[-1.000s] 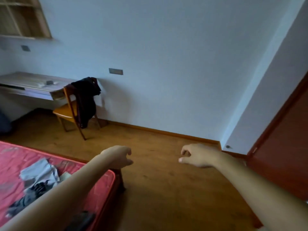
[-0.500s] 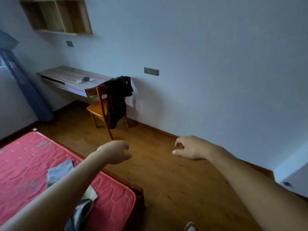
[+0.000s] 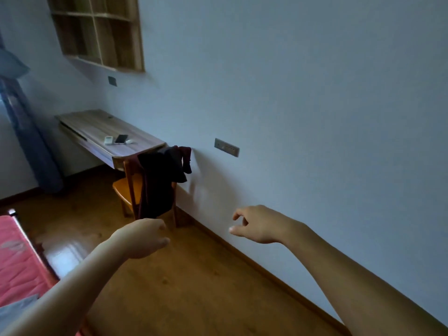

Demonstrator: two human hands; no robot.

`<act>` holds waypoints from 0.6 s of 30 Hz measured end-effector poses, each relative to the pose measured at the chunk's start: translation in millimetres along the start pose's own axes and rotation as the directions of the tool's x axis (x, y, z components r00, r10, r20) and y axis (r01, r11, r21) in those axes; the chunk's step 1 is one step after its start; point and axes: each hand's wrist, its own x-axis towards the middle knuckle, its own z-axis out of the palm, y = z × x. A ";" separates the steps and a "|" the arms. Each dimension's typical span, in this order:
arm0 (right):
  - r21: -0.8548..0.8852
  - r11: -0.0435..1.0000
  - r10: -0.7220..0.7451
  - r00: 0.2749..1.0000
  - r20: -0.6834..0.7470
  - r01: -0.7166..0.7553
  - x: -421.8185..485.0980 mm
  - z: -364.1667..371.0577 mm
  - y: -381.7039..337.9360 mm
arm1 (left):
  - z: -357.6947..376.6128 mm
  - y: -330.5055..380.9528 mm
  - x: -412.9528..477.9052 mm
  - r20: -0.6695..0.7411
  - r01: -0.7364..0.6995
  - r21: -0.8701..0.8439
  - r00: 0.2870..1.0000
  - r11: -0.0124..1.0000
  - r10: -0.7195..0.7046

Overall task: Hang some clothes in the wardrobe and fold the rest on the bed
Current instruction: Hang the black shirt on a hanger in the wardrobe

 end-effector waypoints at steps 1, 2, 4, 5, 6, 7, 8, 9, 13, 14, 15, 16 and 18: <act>-0.005 1.000 -0.010 1.000 0.008 0.010 21.7 -9.2 4.6 | -5.5 -1.0 20.0 0.002 -0.006 0.015 1.000 1.000 0.006; -0.009 1.000 -0.022 1.000 0.015 0.022 44.0 -17.4 8.7 | -10.0 -3.3 40.9 -0.005 -0.005 0.016 1.000 1.000 0.005; -0.009 0.999 -0.044 0.999 0.025 0.044 90.2 -31.8 14.8 | -16.3 -12.2 82.6 -0.021 0.015 -0.039 1.000 0.999 -0.016; -0.008 0.999 -0.054 0.998 0.030 0.054 114.1 -37.9 16.8 | -19.7 -18.3 105.1 -0.032 0.024 -0.061 0.999 0.998 -0.026; -0.009 0.998 -0.064 0.997 0.036 0.064 138.2 -43.1 17.9 | -22.5 -26.1 127.2 -0.035 0.024 -0.067 0.999 0.997 -0.026; -0.011 0.997 -0.072 0.996 0.046 0.073 162.5 -47.2 18.0 | -24.2 -36.3 150.5 -0.035 0.024 -0.069 0.999 0.997 -0.026; -0.016 0.997 -0.080 0.995 0.058 0.081 188.1 -50.8 16.9 | -25.8 -47.7 174.6 -0.034 0.027 -0.073 0.999 0.997 -0.029; -0.021 0.996 -0.086 0.994 0.067 0.088 214.1 -54.7 14.8 | -27.8 -59.7 198.1 -0.036 0.030 -0.076 0.999 0.997 -0.033; -0.024 0.993 -0.109 0.991 0.081 0.111 323.1 -71.7 -3.2 | -41.7 -113.1 291.0 -0.062 0.040 -0.089 0.997 0.995 -0.045; -0.026 0.994 -0.107 0.990 0.088 0.109 349.4 -77.0 -9.5 | -48.6 -126.1 311.1 -0.066 0.043 -0.090 0.997 0.995 -0.049; -0.027 0.994 -0.104 0.989 0.100 0.108 374.8 -81.7 -16.4 | -55.0 -138.6 329.6 -0.070 0.049 -0.094 0.996 0.994 -0.055; -0.032 0.993 -0.106 0.988 0.113 0.110 400.2 -86.1 -23.1 | -60.8 -150.7 346.7 -0.073 0.055 -0.101 0.995 0.993 -0.063; -0.049 0.991 -0.115 0.985 0.132 0.122 450.0 -93.4 -35.7 | -70.8 -173.6 377.8 -0.076 0.077 -0.121 0.993 0.990 -0.086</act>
